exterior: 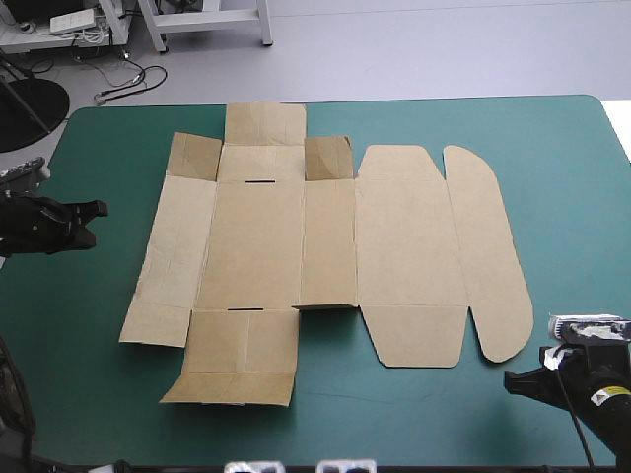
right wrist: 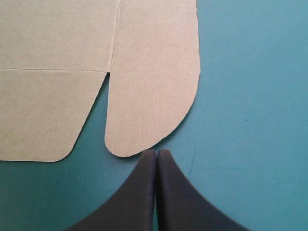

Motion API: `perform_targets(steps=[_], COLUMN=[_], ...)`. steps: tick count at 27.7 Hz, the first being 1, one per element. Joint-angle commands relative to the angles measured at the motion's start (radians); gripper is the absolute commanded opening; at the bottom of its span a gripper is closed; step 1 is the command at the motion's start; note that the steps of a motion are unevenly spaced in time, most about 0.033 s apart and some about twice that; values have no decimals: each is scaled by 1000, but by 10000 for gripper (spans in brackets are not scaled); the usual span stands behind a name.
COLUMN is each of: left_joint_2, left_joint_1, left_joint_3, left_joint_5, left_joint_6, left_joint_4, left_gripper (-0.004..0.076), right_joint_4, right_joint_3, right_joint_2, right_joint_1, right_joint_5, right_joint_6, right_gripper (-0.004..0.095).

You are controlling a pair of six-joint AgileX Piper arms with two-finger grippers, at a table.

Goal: Fold the box

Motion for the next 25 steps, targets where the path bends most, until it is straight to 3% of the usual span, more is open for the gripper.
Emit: perform_targets(steps=[1,6,8,13,15,25], left_joint_2=[24,64,68,79,83,106], left_joint_1=[2,2,2,2,2,0], left_joint_3=[-30,-30,-30,-16,1,129], left_joint_5=[63,66,68,68,68,66], left_joint_6=[42,118,142,174,172,256], left_joint_4=[-82,-166,-162,-154,-154,-263], left_gripper=[6,70,148,465,545,545], right_joint_4=[15,15,15,13,13,13], right_joint_3=[-25,-25,-25,-25,-25,-25], right_joint_2=[7,7,7,7,7,7], right_joint_1=[1,1,1,1,1,1], right_joint_5=[-50,-50,-50,-50,-50,-50], right_joint_6=[-5,-5,-5,-5,-5,-5], right_gripper=[-20,-20,-20,-20,-20,-20])
